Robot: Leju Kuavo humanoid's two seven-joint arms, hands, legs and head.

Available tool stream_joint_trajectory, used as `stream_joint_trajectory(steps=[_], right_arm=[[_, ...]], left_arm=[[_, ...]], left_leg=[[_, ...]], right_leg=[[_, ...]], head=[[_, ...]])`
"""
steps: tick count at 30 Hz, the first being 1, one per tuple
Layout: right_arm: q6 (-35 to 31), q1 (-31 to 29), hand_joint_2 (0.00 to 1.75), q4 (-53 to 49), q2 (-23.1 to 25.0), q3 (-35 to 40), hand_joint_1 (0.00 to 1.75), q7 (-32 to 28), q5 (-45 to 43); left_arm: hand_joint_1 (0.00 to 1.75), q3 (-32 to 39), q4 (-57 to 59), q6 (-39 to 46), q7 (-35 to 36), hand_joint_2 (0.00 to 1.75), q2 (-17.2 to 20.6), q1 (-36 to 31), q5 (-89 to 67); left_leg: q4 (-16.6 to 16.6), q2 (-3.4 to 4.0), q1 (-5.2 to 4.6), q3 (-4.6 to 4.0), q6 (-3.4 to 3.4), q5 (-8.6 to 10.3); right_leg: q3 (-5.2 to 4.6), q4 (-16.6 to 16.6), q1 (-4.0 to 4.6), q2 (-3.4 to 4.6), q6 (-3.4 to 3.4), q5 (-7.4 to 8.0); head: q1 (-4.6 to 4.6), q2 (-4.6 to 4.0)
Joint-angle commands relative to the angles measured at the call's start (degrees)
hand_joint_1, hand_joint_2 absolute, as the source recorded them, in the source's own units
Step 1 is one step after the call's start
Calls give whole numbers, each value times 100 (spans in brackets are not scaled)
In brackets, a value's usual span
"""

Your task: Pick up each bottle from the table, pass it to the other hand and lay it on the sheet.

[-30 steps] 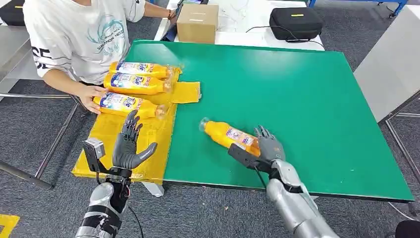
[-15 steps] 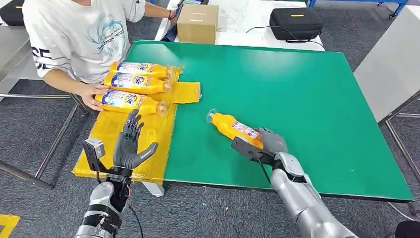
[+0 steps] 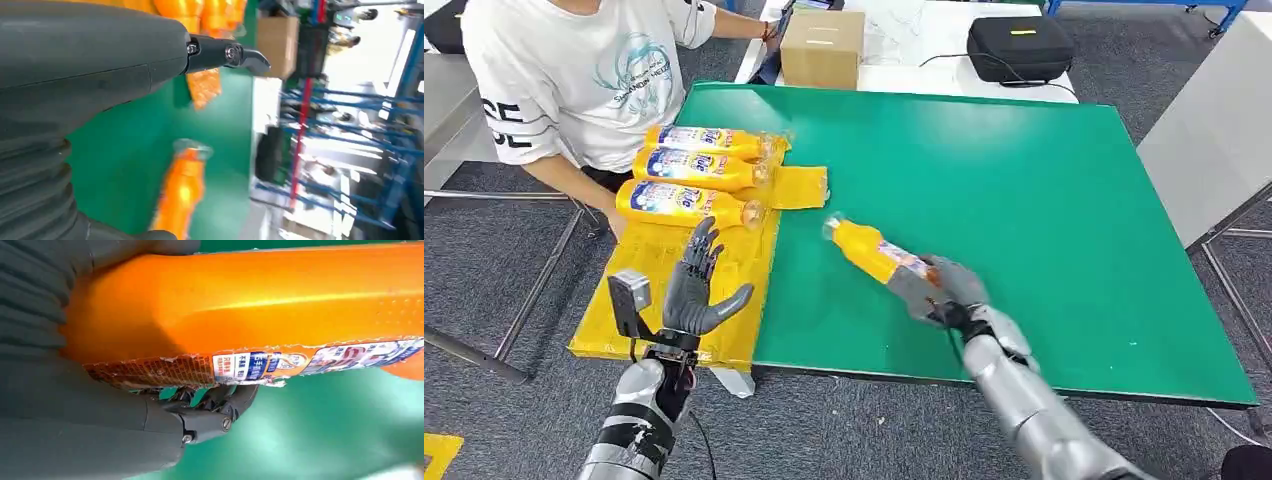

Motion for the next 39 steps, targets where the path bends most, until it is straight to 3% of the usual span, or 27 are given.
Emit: stream_joint_trajectory(steps=[1, 12, 20, 39], right_arm=[[-789, 560, 175, -1229, 1001, 138, 175, -526, -559], [-1052, 506, 175, -1198, 1203, 502, 175, -755, -766], [-958, 233, 175, -803, 1262, 950, 175, -957, -798], [-832, 526, 175, -463, 1331, 1877, 175, -1056, -522]], left_arm=[[0, -724, 331, 443, 403, 175, 72, -424, -195], [0, -1069, 592, 509, 629, 175, 73, -624, -97], [0, -1428, 425, -127, 740, 175, 128, -651, 422], [0, -1387, 259, -401, 1068, 175, 172, -644, 1406]], left_leg=[[1, -5, 5, -5, -6, -6], [-1, -7, 1, -8, -7, -12], [-2, 1, 2, 2, -9, -17], [-5, -14, 6, -13, -7, -10]], right_leg=[[-4, 5, 4, -2, -8, -9], [-5, 3, -1, -3, -10, -16], [3, 2, 2, 5, -12, -18], [-7, -5, 5, -9, -10, -15]], head=[[2, 0], [4, 0], [2, 0], [5, 0]])
